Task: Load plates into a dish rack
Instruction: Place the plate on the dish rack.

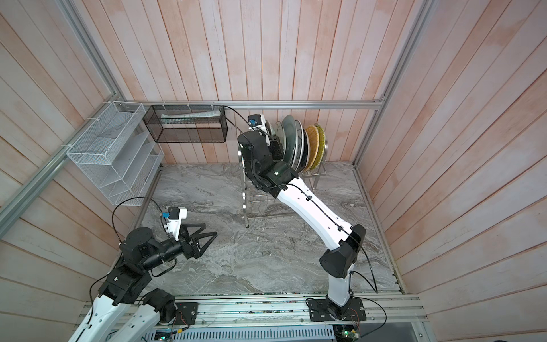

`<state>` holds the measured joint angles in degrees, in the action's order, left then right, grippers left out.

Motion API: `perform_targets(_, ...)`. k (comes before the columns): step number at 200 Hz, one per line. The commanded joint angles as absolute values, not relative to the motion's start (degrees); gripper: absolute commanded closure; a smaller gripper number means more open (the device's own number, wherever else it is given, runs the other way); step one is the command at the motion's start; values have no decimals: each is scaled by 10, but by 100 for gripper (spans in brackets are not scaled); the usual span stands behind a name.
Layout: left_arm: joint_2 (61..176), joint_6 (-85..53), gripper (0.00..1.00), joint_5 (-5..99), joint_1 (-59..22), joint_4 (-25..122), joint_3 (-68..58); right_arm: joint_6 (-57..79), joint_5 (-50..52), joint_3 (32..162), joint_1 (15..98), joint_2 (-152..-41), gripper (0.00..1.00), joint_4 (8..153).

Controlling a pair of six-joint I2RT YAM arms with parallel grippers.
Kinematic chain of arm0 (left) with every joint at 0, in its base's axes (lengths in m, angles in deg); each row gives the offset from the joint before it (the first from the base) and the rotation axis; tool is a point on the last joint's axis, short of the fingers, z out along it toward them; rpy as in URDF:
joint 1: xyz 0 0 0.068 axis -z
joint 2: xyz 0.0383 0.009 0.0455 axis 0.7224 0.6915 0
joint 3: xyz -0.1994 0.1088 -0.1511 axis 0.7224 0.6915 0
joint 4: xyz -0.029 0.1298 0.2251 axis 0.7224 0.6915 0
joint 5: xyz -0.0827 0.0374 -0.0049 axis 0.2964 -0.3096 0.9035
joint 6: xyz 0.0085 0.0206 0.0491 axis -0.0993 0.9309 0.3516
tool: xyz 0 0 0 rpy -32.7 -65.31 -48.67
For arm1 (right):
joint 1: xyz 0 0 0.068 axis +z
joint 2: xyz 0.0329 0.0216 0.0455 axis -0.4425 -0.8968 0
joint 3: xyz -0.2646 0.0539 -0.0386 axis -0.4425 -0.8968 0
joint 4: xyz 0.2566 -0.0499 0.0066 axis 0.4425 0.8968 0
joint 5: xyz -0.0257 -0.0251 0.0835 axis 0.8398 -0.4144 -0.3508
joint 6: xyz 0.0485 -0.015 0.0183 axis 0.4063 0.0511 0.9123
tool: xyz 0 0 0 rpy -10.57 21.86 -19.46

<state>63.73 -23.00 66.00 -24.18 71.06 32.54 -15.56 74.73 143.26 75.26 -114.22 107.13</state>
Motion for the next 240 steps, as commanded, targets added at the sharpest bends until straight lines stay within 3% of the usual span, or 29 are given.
perform_targets(1, 638, -231, 0, 664, -245, 698, 332, -203, 803, 1426, 750, -1126, 100, 1071)
perform_targets(127, 636, -231, 0, 663, -245, 699, 333, -76, 766, 1436, 754, -1129, 100, 1189)
perform_targets(204, 640, -230, 0, 659, -248, 699, 329, -65, 707, 1571, 755, -1135, 64, 1237)
perform_targets(230, 644, -237, 0, 655, -248, 685, 325, -45, 658, 1609, 758, -1109, 38, 1253)
perform_targets(240, 649, -247, 0, 648, -248, 671, 325, -34, 638, 1596, 758, -1080, 21, 1249)
